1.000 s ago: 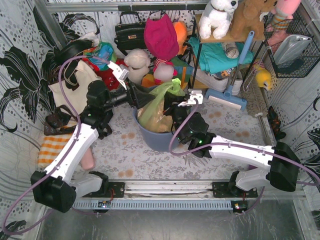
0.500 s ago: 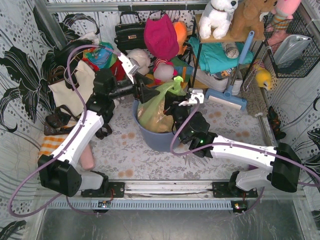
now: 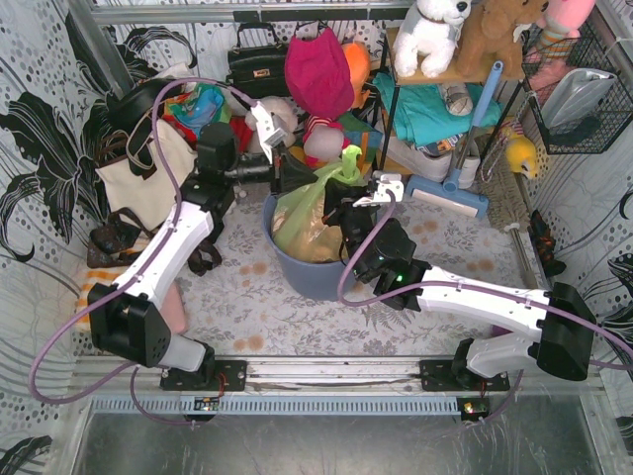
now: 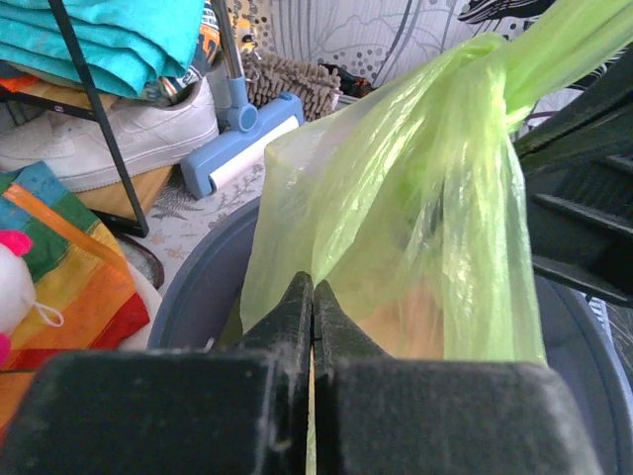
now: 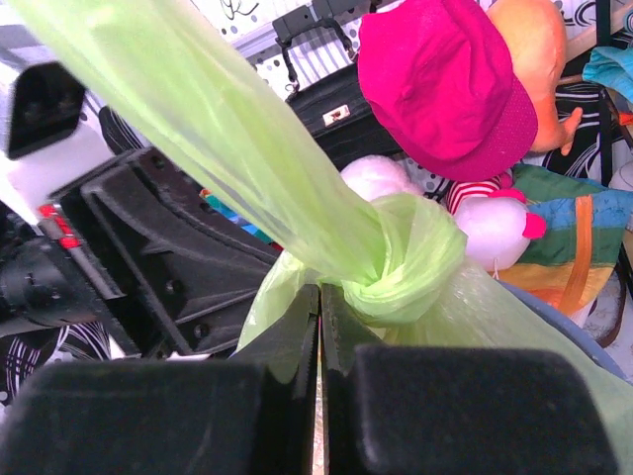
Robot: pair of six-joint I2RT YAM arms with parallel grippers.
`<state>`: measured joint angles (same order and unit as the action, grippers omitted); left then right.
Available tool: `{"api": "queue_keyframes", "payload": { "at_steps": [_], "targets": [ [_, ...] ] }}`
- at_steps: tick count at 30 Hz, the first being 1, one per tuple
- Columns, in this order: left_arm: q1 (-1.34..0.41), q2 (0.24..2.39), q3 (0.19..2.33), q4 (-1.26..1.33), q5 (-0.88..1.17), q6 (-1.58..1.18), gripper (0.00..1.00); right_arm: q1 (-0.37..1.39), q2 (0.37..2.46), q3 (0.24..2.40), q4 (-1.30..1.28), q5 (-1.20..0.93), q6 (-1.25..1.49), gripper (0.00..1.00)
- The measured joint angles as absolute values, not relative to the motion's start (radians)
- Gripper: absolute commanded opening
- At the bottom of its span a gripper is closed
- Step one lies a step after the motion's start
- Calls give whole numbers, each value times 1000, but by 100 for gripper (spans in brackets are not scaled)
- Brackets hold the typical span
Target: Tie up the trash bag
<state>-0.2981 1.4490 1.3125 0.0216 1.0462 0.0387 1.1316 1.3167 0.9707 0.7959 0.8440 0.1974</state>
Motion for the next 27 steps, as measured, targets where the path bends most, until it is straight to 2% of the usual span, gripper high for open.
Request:
{"api": "queue_keyframes", "payload": {
  "at_steps": [7,11,27],
  "targets": [
    [-293,1211,1127,124,844,-15,0,1132,1324,971,791,834,216,0],
    [-294,1114,1101,144,778,-49,0,1132,1340,972,793,830,223,0],
    [-299,925,902,163,792,-196,0,1132,1524,1037,1031,801,130,0]
  ]
}}
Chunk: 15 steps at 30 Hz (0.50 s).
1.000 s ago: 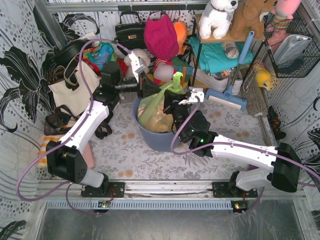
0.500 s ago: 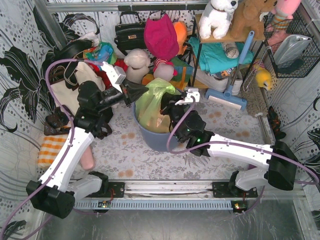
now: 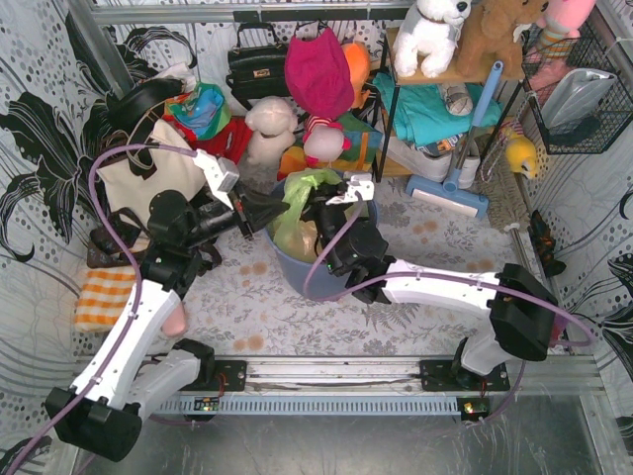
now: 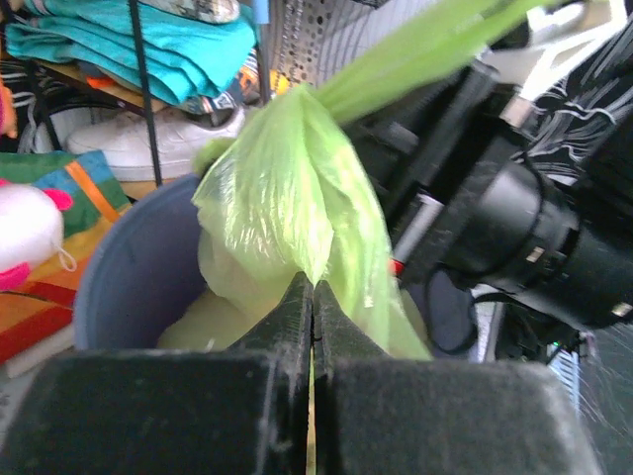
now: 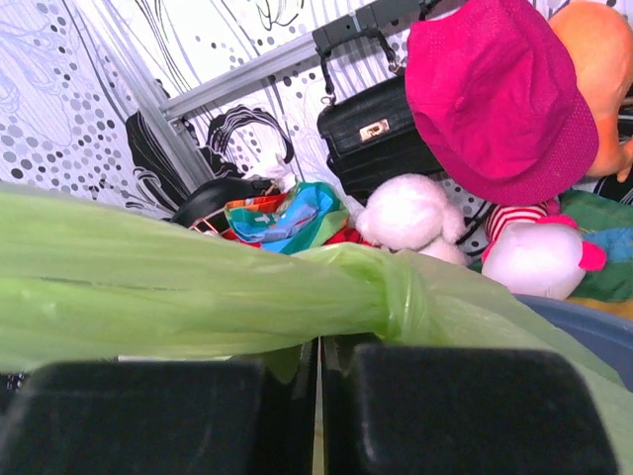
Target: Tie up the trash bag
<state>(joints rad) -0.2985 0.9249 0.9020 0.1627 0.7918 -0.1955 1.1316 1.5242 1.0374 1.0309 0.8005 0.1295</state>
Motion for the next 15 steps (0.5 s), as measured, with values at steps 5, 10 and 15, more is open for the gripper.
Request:
{"api": "queue_keyframes", "payload": {
  "at_steps": [5,10,15],
  "targets": [
    [-310,896,868,165,852,-236,0,1132,1578,1069,1113,783,60,0],
    [-332,905,849,162,878,-246,0,1122,1587,1071,1177,710,36,0],
    [-348,923,844,161,903,-254,0,1102,1588,1021,1283,563,71,0]
  ]
}}
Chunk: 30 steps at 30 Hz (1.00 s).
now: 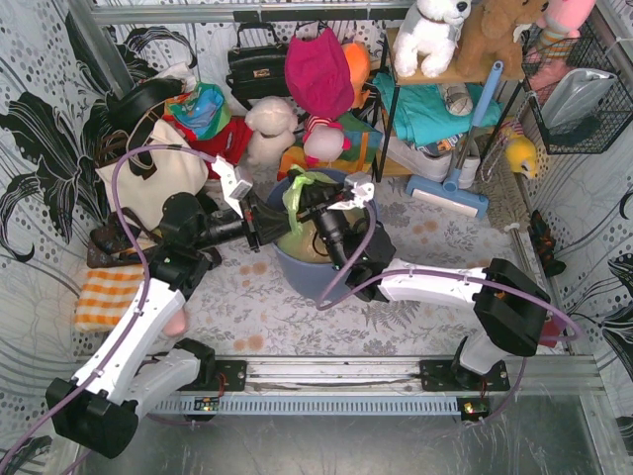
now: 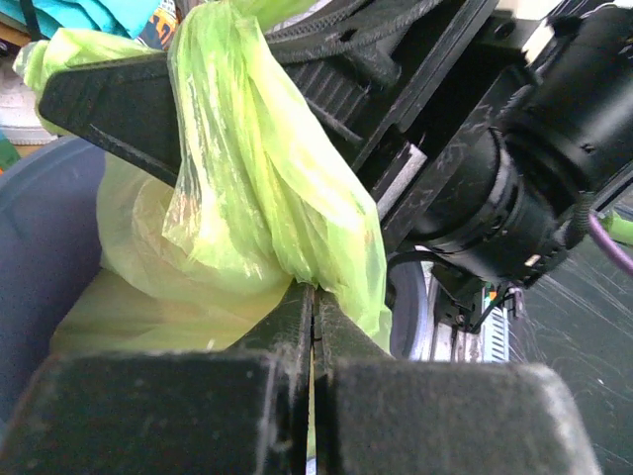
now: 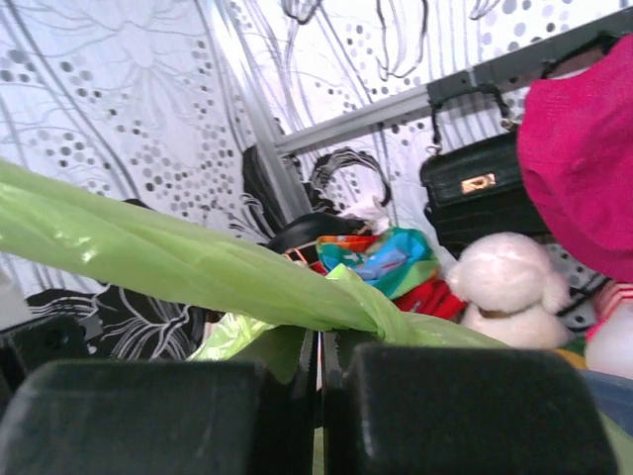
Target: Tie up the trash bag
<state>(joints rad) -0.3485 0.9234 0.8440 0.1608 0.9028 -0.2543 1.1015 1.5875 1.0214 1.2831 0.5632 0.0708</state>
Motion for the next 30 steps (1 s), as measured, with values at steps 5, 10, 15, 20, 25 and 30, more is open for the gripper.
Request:
{"api": "queue_keyframes", "payload": {
  "at_steps": [5,10,15,20,25,30],
  "targets": [
    [-354,932,840,152,906,-256,0,1045,1602,925,1443,388,188,0],
    [-354,934,840,120,898,-253,0,1007,1635,892,1538,231,280,0],
    [-354,934,840,90,875,-242,10,998,1637,892,1565,96,315,0],
    [-354,915,841,39,815,-223,27,993,1637,892,1566,11,326,0],
    [-354,868,862,-49,681,-206,39,980,1637,890,1575,-44,330,0],
    [-354,830,913,-126,571,-212,42,970,1637,882,1588,-83,329,0]
  ]
}}
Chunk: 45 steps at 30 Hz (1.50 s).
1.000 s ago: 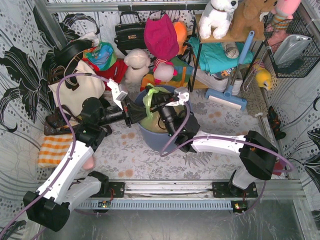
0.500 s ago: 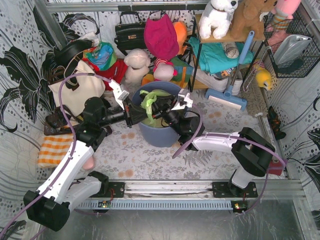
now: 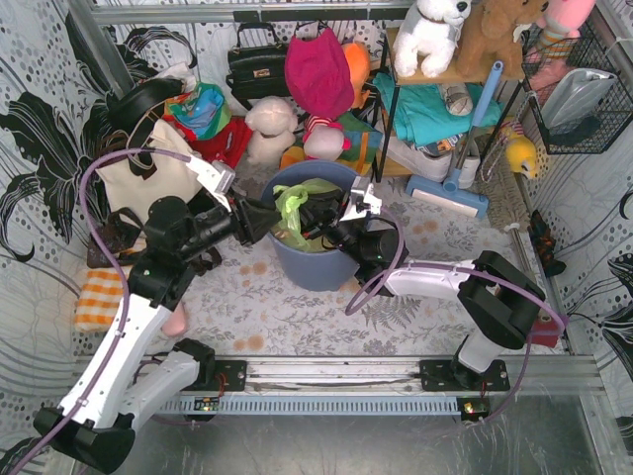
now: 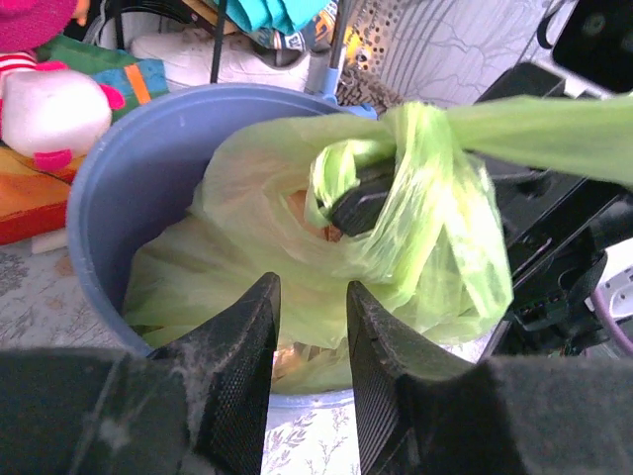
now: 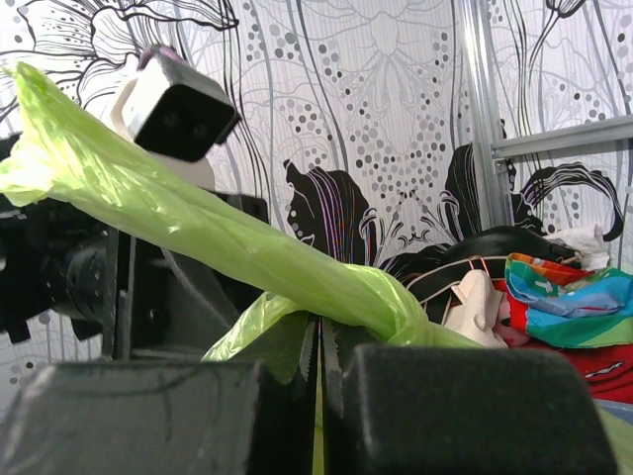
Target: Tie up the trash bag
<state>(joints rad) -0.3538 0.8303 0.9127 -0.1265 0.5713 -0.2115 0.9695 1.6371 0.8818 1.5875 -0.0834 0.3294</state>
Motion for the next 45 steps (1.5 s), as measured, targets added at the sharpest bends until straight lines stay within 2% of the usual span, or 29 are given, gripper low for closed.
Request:
{"api": "queue_keyframes", "payload": {
  "at_steps": [6,12,24,36,38,41,45],
  "targets": [
    [-354,824,1050,-236,499,-232,43,966,1637,881,1589,-100,329,0],
    [-354,829,1168,-268,418,-265,52,966,1637,881,1590,-113,329,0],
    [-354,957,1212,-323,377,-337,54,965,1637,881,1590,-113,329,0],
    [-354,973,1216,-319,429,-368,54,965,1637,881,1590,-117,329,0],
    [-354,978,1216,-311,450,-375,53,965,1637,881,1590,-117,329,0],
    [-354,984,1215,-298,476,-388,46,965,1637,881,1591,-117,329,0],
    [-354,986,1208,-283,500,-401,29,965,1637,881,1590,-117,329,0]
  ]
}}
